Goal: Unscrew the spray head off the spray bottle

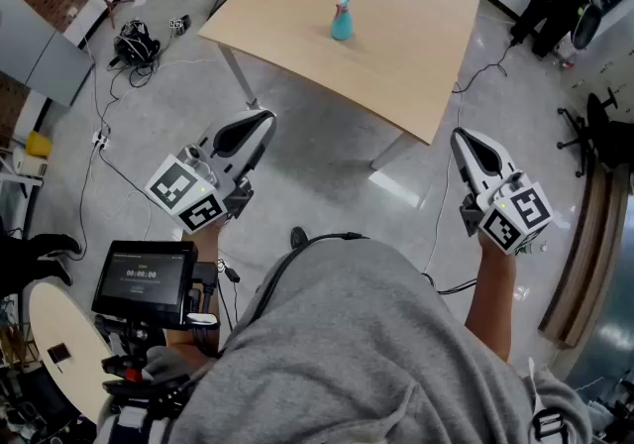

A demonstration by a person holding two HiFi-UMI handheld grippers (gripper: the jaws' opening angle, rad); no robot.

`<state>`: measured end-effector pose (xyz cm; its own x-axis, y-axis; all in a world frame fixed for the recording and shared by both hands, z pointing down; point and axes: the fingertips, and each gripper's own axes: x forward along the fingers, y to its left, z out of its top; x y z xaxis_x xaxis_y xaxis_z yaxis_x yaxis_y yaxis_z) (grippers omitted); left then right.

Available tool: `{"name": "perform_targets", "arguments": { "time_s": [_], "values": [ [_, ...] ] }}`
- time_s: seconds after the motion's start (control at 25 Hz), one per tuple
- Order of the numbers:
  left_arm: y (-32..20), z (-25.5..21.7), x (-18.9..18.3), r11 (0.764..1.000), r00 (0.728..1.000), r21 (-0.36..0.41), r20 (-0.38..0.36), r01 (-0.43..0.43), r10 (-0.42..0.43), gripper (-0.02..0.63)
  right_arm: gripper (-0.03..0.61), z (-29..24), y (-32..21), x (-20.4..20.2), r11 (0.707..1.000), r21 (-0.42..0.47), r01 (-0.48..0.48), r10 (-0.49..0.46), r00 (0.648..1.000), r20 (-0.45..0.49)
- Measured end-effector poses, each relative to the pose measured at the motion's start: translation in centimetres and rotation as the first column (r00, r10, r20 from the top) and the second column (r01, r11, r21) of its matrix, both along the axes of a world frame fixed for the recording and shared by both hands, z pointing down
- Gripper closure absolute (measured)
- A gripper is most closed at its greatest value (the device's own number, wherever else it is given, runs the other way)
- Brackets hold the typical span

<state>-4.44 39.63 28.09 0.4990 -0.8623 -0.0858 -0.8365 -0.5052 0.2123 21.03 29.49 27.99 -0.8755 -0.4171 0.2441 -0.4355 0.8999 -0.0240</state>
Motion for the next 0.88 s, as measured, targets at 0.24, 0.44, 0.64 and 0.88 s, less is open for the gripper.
{"name": "perform_targets", "arguments": {
  "time_s": [0.24, 0.44, 0.64, 0.88],
  "values": [
    [-0.5, -0.1, 0.4, 1.0, 1.0, 0.003, -0.019, -0.018, 0.018, 0.609, 0.574, -1.1, 0.6, -1.1, 0.999, 0.032, 0.008, -0.009, 1.0, 0.025],
    [-1.0, -0.1, 0.9, 0.999, 0.999, 0.015, 0.01, -0.037, 0.037, 0.608, 0.574, -1.1, 0.2, -0.9, 0.999, 0.038, 0.001, -0.002, 0.999, 0.034],
    [-1.0, 0.5, 1.0, 0.999, 0.997, 0.015, 0.06, -0.043, 0.042, 0.608, 0.574, 0.0, 0.6, -0.5, 1.0, 0.026, -0.011, 0.01, 0.999, 0.036],
    [-2.2, 1.7, -2.5, 0.998, 0.997, 0.002, 0.042, -0.068, 0.067, 0.607, 0.573, 1.0, -0.3, -4.0, 0.999, 0.006, -0.038, 0.038, 0.999, 0.02]
  ]
}}
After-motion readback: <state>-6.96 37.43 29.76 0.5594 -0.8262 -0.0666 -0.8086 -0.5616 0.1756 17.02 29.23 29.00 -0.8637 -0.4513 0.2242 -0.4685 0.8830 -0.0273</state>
